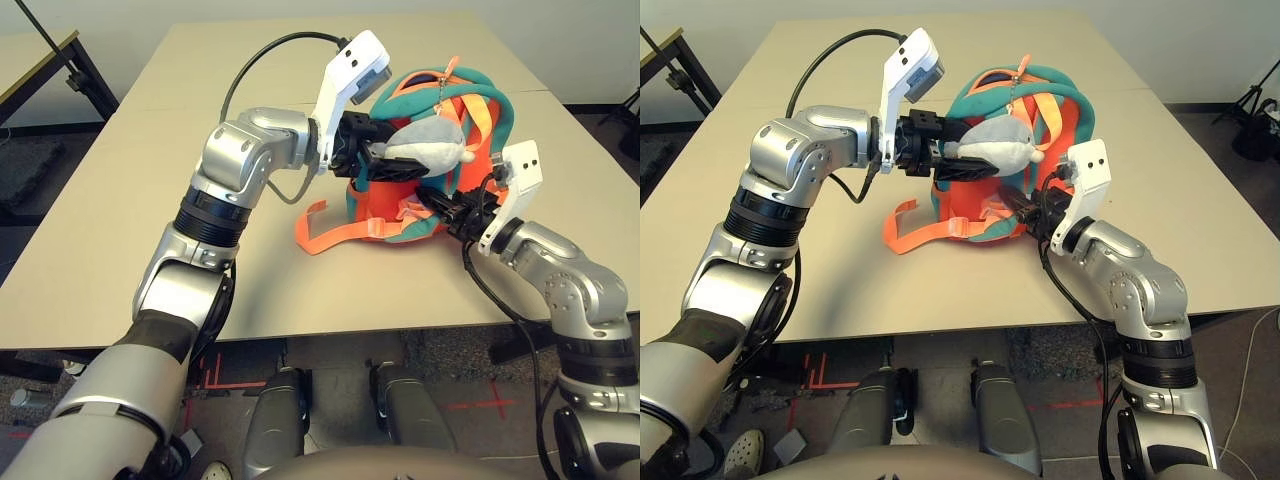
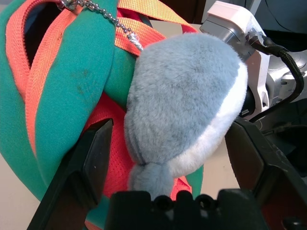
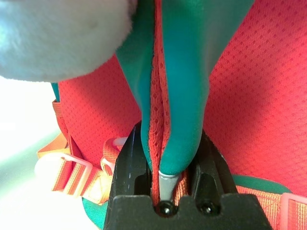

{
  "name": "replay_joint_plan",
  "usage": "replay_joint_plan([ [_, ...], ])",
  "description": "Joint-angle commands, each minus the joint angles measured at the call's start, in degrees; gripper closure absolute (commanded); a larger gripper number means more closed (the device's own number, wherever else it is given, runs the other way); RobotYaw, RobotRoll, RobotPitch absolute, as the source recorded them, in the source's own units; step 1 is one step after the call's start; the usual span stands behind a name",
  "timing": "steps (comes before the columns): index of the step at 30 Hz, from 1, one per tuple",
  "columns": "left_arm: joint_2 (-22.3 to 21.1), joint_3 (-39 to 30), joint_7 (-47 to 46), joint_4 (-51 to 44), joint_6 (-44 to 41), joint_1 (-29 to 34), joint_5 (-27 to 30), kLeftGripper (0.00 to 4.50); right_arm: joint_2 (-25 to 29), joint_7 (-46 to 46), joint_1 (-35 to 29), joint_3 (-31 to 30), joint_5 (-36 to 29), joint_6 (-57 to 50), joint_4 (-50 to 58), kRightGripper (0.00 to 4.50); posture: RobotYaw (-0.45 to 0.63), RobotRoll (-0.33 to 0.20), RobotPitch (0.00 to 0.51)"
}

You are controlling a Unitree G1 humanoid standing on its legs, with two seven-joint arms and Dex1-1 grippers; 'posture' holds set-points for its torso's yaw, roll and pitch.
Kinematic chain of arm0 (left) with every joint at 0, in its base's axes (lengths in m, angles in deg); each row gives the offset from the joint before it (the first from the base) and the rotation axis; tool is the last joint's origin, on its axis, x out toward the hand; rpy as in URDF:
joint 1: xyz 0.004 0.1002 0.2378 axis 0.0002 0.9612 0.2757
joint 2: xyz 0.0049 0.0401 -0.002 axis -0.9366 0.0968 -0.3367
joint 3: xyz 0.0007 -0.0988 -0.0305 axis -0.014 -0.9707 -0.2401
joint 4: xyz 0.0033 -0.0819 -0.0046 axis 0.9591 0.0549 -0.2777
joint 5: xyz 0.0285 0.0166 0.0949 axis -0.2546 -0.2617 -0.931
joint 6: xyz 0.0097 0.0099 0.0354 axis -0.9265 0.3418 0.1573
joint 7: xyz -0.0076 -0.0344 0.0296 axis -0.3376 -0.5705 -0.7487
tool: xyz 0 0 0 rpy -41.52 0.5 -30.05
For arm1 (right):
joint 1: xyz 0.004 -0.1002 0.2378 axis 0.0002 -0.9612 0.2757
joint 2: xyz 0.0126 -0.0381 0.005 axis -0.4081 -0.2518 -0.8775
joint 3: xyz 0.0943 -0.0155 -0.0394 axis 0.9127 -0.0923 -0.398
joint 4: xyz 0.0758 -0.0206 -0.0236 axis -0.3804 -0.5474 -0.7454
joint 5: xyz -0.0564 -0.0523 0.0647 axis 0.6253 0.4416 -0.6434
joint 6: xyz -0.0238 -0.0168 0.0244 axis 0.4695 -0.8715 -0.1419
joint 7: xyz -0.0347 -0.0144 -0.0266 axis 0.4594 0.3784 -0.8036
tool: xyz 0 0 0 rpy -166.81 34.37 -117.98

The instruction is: Put the pencil case into the backpack and zip it.

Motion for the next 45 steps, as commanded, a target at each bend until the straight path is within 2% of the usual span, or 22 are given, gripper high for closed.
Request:
replay_joint_plan([
  [1, -0.4, 0.4, 0.0, -0.6, -0.9, 0.2, -0.7, 0.0, -0.2, -0.3, -1.2, -1.0, 1.0, -0.7, -1.1, 3.71, -0.14, 0.0, 0.1],
  [13, -0.3, 0.6, -0.1, -0.4, -0.4, 0.6, -1.2, 0.0, -0.3, -0.2, -1.1, -1.2, 1.1, -0.8, -1.1, 3.71, -0.15, 0.0, 0.104],
  [15, 0.1, 0.0, -0.4, -0.4, -0.7, 0.7, -0.8, 0.38, -0.3, -0.2, -1.1, -1.2, 1.2, -0.8, -1.1, 3.71, -0.15, 0.0, 0.106],
  [17, -0.1, 0.2, 0.0, -0.8, -0.8, 0.9, -0.7, 0.96, -0.3, -0.1, -1.1, -1.2, 1.2, -0.8, -1.1, 3.71, -0.15, 0.0, 0.106],
  [24, 0.0, 0.2, -0.1, -1.0, -0.8, 1.1, -0.8, 3.67, -0.3, 0.1, -1.1, -1.4, 1.4, -0.7, -1.2, 3.71, -0.14, 0.0, 0.107],
  [27, 0.0, 0.1, -0.3, -1.0, -0.8, 1.1, -0.8, 4.36, -0.3, 0.2, -1.1, -1.5, 1.5, -0.7, -1.3, 3.71, -0.14, 0.0, 0.107],
  [35, -0.5, -3.8, -0.5, -2.3, -1.5, -1.1, 1.4, 4.37, -0.6, 0.2, -1.1, -2.0, 1.7, -0.6, -1.3, 3.71, -0.14, 0.0, 0.111],
  [40, -3.9, -12.0, -1.0, -4.2, -5.9, -4.0, 6.7, 4.37, -1.0, 0.3, -1.2, -2.3, 2.0, -0.4, -1.5, 3.71, -0.14, 0.0, 0.114],
  [44, -7.1, -15.0, -1.7, -5.3, -8.2, -4.4, 8.3, 4.37, -1.2, 0.3, -1.3, -2.4, 2.0, -0.3, -1.4, 3.71, -0.13, 0.0, 0.116],
  [45, -9.4, -16.1, -1.6, -5.5, -8.8, -3.8, 8.3, 4.37, -1.3, 0.3, -1.2, -2.4, 2.1, -0.3, -1.5, 3.71, -0.13, 0.0, 0.116],
])
